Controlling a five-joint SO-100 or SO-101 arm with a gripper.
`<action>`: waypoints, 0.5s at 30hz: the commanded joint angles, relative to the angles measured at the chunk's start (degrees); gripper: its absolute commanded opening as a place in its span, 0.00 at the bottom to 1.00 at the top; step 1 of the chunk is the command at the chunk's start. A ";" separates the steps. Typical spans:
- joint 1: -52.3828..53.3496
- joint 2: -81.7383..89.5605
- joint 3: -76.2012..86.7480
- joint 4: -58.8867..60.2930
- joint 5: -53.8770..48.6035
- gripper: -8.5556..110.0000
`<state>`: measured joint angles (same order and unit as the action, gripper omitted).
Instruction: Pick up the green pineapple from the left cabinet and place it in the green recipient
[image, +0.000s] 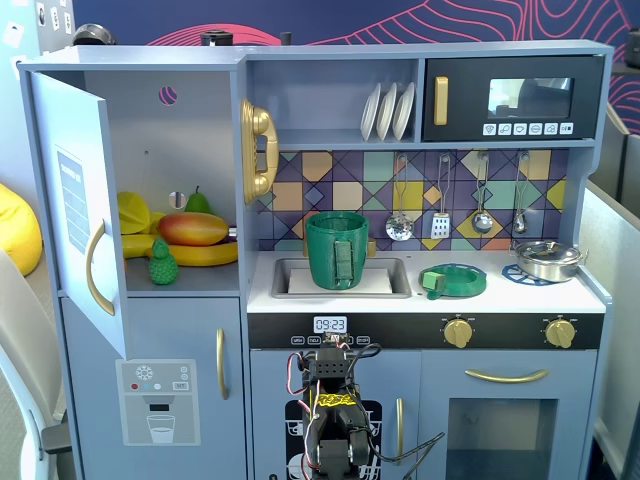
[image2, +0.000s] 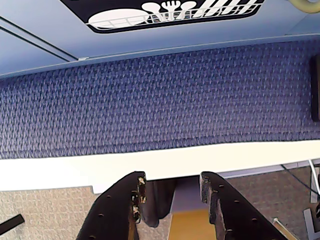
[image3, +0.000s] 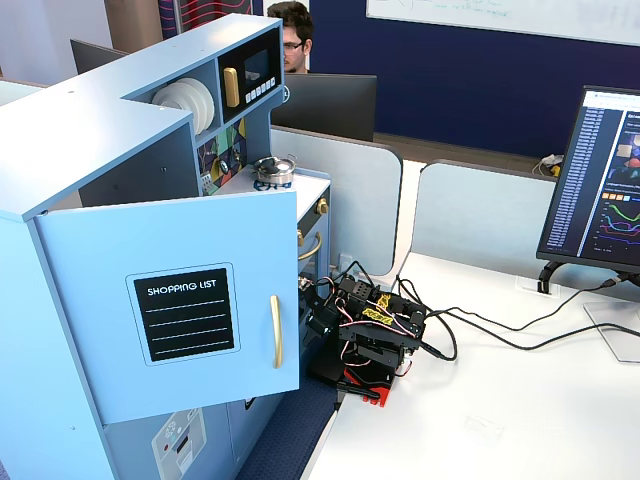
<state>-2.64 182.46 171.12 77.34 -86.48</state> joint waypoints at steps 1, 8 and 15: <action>5.01 -0.26 0.70 10.46 -1.85 0.07; 5.01 -0.26 0.70 10.46 -1.76 0.07; -1.58 -0.44 0.53 6.68 -6.42 0.07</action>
<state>0.26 182.46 171.21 77.87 -90.88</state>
